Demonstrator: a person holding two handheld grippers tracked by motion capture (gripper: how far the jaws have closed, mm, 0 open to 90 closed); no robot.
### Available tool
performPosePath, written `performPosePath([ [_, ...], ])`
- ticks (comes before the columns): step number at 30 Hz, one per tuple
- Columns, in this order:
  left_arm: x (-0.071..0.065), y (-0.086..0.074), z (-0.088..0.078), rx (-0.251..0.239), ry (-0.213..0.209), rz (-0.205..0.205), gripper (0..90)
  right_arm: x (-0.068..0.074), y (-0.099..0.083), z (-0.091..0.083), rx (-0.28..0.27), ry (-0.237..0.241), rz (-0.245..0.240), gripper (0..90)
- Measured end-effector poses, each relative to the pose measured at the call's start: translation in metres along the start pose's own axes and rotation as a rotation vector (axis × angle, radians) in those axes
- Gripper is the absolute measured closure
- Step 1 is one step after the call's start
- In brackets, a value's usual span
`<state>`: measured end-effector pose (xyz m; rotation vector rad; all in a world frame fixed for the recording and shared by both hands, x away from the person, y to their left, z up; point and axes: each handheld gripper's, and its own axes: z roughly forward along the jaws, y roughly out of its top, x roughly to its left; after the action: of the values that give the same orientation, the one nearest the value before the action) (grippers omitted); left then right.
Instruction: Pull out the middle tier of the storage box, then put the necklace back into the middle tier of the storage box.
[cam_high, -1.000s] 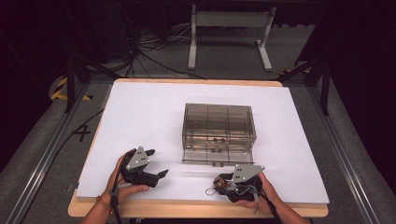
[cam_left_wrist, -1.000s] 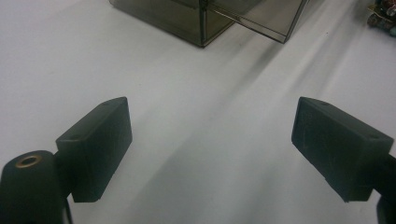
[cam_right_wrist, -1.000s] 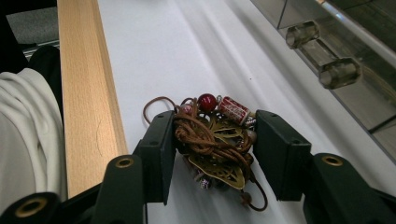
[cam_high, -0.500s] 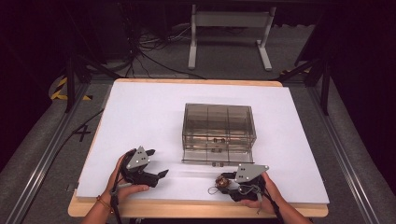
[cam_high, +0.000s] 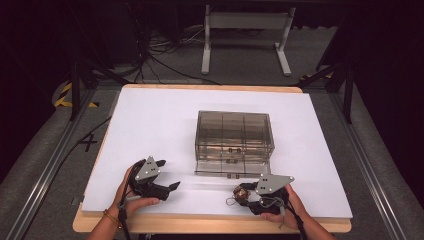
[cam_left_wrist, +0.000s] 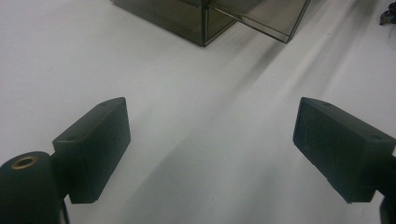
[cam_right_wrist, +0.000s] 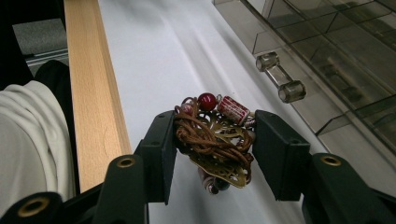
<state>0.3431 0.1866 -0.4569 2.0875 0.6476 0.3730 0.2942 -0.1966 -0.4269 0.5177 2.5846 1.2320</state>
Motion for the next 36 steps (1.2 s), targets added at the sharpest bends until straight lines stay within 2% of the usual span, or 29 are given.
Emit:
performPosePath([
  [16, 0.002, 0.0, 0.0, -0.002, -0.012, -0.017, 11.6, 0.0, 0.014, -0.015, -0.029, -0.022, 0.004, 51.8],
  [36, 0.002, 0.0, 0.0, -0.002, -0.019, -0.017, 11.5, -0.002, 0.023, -0.029, -0.064, -0.055, 0.005, 51.8],
])
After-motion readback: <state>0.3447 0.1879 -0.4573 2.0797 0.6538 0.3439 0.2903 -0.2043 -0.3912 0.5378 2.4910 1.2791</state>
